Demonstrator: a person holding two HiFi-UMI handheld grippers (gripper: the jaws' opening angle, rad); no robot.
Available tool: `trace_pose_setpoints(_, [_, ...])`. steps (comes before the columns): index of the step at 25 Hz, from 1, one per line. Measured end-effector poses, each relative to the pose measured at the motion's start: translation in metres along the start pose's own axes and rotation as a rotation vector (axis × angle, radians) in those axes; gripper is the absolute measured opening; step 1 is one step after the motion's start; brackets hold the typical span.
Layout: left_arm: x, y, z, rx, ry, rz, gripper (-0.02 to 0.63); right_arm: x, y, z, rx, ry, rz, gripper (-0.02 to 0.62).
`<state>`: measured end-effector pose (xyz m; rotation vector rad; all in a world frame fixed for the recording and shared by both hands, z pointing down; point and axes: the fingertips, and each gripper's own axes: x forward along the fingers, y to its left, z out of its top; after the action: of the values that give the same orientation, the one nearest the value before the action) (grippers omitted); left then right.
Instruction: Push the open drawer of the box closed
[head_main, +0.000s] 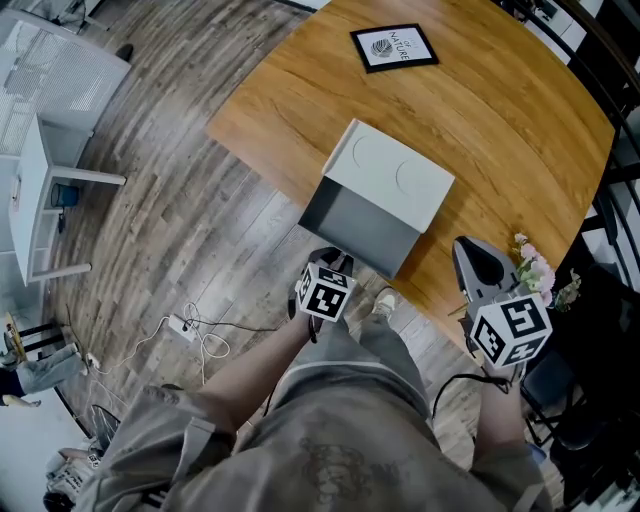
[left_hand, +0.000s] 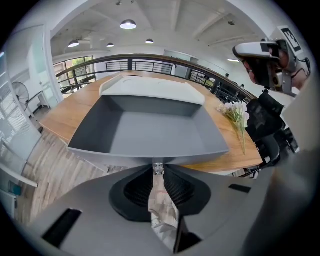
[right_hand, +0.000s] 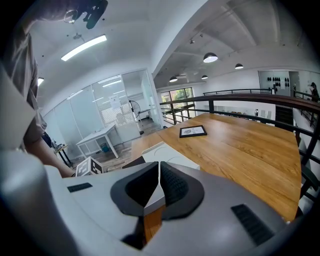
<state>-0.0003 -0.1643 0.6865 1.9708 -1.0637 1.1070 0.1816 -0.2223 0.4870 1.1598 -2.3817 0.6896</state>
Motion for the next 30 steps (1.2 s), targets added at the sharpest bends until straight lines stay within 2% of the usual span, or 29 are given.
trace_pose_setpoints(4, [-0.003,0.002,0.001,-0.002,0.025,0.0,0.075,0.006,0.005,0.004,-0.002,-0.005,0.011,0.035])
trace_pose_setpoints(7, [-0.01,0.003,0.011,0.006,0.003,-0.011,0.074,0.005,0.006,0.011,-0.011,-0.014,0.011,0.035])
trace_pose_setpoints(11, [-0.007,0.008,0.021,0.0,0.012,-0.045,0.074,0.003,0.003,0.017,-0.01,-0.03,-0.008,0.035])
trace_pose_setpoints(18, [0.006,0.011,0.04,0.035,0.02,-0.06,0.075,-0.006,0.003,0.023,0.005,-0.052,-0.044,0.035])
trace_pose_setpoints(25, [0.019,0.013,0.058,0.023,0.03,-0.085,0.075,-0.02,0.006,0.016,0.005,-0.044,-0.079,0.035])
trace_pose_setpoints(30, [0.03,0.018,0.086,0.075,-0.014,-0.102,0.077,-0.027,0.005,0.004,0.026,-0.036,-0.113,0.035])
